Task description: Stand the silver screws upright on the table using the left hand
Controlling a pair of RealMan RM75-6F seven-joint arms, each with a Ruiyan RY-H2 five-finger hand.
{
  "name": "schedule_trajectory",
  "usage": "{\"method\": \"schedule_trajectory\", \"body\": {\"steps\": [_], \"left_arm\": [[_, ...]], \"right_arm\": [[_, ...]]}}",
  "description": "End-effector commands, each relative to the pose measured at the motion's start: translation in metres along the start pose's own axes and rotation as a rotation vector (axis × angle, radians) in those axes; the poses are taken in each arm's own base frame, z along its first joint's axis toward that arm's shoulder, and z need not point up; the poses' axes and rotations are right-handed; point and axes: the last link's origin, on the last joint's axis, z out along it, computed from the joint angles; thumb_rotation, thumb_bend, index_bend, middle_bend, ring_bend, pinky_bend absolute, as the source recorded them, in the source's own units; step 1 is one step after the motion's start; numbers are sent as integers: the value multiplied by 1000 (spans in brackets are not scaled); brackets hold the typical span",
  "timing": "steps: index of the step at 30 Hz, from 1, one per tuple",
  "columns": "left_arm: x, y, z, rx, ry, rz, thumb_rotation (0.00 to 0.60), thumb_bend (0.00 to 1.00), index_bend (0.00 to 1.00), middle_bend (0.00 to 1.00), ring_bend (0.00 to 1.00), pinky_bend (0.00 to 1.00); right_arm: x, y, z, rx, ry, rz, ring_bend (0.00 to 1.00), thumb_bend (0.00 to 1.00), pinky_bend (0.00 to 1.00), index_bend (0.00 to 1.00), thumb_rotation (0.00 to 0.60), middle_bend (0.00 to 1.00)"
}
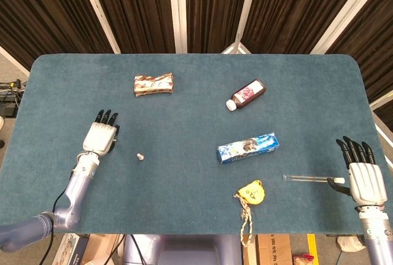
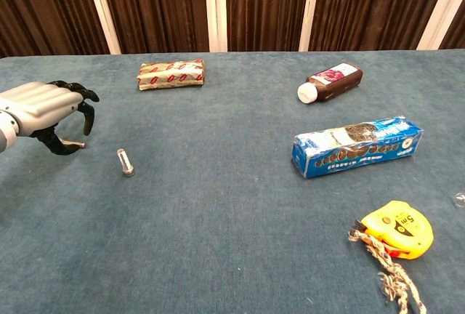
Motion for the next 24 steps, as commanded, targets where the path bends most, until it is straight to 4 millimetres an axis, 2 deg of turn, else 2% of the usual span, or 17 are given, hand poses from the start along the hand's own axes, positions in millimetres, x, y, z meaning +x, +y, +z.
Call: {"method": "schedule_trajectory", "body": {"steps": [1,24], "left_arm": [[-2,1,0,-1,0,3,600,455,486,90,0,0],[-9,0,2,10,-13,28,600,464,544,105,0,0]], "right_arm": [[0,0,0,-1,1,1,97,170,0,126,600,91],[-1,1,1,-1,-2,4,97,171,0,126,600,91]]}}
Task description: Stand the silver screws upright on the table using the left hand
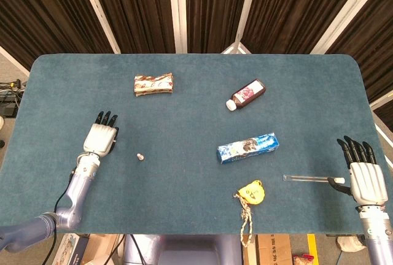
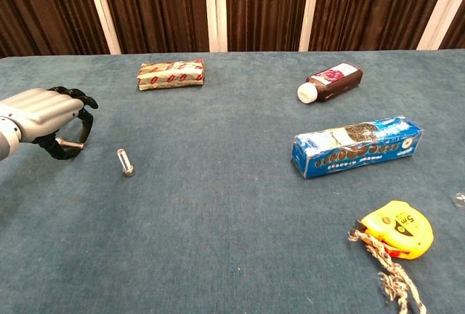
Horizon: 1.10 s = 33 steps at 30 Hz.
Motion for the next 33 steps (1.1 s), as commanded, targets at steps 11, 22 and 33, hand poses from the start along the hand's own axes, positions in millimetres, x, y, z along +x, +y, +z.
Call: {"method": "schedule_trajectory", "body": {"steps": [11,22,33], "left_arm": [[4,3,0,1,23,-43,600,500,570,128,0,0],[24,1,-4,-23,32,-288,600,501,571,127,0,0],[49,-1,-11,-74,-16,-700,600,501,576,130,0,0]], "right_arm": [[0,-1,0,3,-1,5,97,171,0,126,600,91],[0,-1,-1,4,-1,4,97,171,0,127,600,91],[-1,-2,-1,5,-5,3,97,171,0,128,600,91]]}}
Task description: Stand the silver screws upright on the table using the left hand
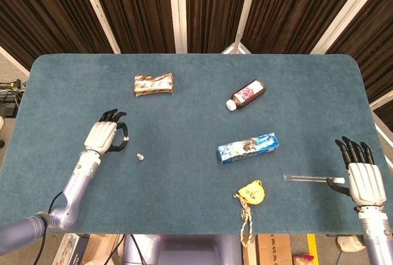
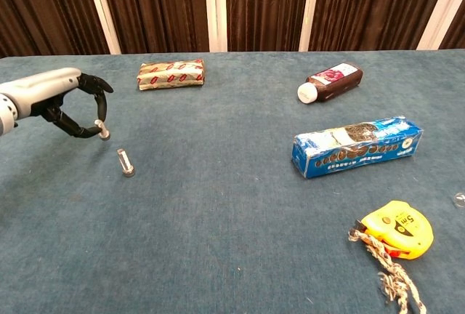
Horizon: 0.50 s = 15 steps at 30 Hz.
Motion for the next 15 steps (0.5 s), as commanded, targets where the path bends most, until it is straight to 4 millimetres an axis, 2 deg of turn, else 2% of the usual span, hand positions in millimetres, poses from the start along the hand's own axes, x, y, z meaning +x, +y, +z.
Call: {"method": "schedule_trajectory", "body": {"steps": [1,10,15], "left_arm": [[9,1,-2,-3,-22,-132,600,501,576,130,0,0],[4,1,0,20,-72,-266,600,500,576,129,0,0],[2,-2,2,39,-73,-244,600,500,578,128,0,0]], "right_arm": [[0,0,0,-1,0,0,97,171,0,128,600,91],[0,1,0,-2,-2,0,97,171,0,133,600,91],[1,1,0,-5,1,2,97,171,0,133,600,91]]}}
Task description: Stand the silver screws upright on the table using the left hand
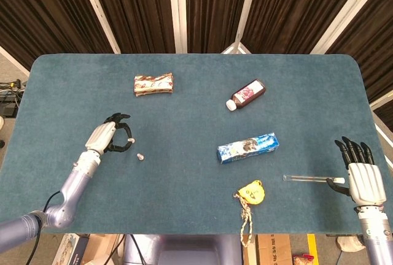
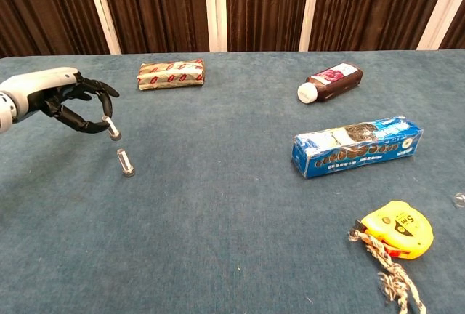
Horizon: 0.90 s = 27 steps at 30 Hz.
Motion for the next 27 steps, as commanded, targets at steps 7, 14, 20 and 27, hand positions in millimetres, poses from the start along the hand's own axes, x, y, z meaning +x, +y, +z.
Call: {"method": "schedule_trajectory", "body": {"steps": [7,14,20,27], "left_arm": [[1,-7,2,43,62,139,600,499,578,127,0,0],[-3,-9,1,87,103,205,600,496,579,127,0,0],[-8,-11,1,96,62,134,600,496,579,127,0,0],[-8,-16,2,104,38,81,600,489,565,123,0,0]], "right_arm": [[-1,0,0,1,-5,1,97,170,0,134,600,91],[-1,0,0,0,-6,-1,97,171,0,145,600,91],[-1,0,0,1,-7,-3,97,171,0,146,600,91],[-1,0,0,1,-6,-3,97,171,0,145,600,91]]}}
